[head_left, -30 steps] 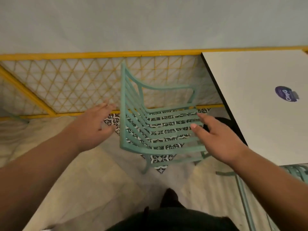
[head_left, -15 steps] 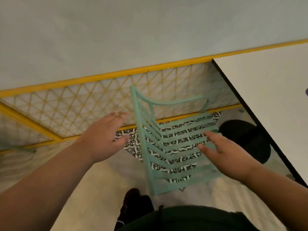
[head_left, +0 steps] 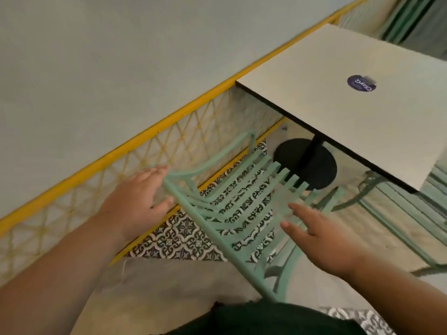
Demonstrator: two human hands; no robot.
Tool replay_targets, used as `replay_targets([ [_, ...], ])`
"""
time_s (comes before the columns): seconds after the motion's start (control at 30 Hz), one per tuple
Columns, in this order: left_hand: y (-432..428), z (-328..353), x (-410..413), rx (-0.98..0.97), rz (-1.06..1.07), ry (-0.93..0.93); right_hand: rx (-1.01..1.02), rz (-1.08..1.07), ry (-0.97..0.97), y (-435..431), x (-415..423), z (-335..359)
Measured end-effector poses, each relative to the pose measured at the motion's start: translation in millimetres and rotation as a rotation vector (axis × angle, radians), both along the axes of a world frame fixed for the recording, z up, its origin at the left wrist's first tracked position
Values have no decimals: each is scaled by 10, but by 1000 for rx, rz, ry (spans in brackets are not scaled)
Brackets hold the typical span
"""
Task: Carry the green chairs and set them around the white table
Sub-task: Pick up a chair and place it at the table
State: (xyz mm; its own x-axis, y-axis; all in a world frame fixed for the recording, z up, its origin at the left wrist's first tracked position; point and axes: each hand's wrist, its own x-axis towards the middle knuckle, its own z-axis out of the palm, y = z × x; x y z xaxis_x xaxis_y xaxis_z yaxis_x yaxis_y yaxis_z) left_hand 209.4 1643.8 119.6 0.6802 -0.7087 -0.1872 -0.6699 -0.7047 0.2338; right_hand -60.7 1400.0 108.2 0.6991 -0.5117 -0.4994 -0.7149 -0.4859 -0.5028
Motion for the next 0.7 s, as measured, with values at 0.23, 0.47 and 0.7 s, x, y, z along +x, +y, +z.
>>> replay_targets([
  [0.23,-396,-253,429,37,-258,-27,-45,-154,37,136,138,-195],
  [0.47,-828,-269,1178,34,-574,-35,-134,-431,53,730,636,-319],
  [0.7,-887,-341,1529,45,-804,-50,-223,-578,29,1267,1053,-300],
])
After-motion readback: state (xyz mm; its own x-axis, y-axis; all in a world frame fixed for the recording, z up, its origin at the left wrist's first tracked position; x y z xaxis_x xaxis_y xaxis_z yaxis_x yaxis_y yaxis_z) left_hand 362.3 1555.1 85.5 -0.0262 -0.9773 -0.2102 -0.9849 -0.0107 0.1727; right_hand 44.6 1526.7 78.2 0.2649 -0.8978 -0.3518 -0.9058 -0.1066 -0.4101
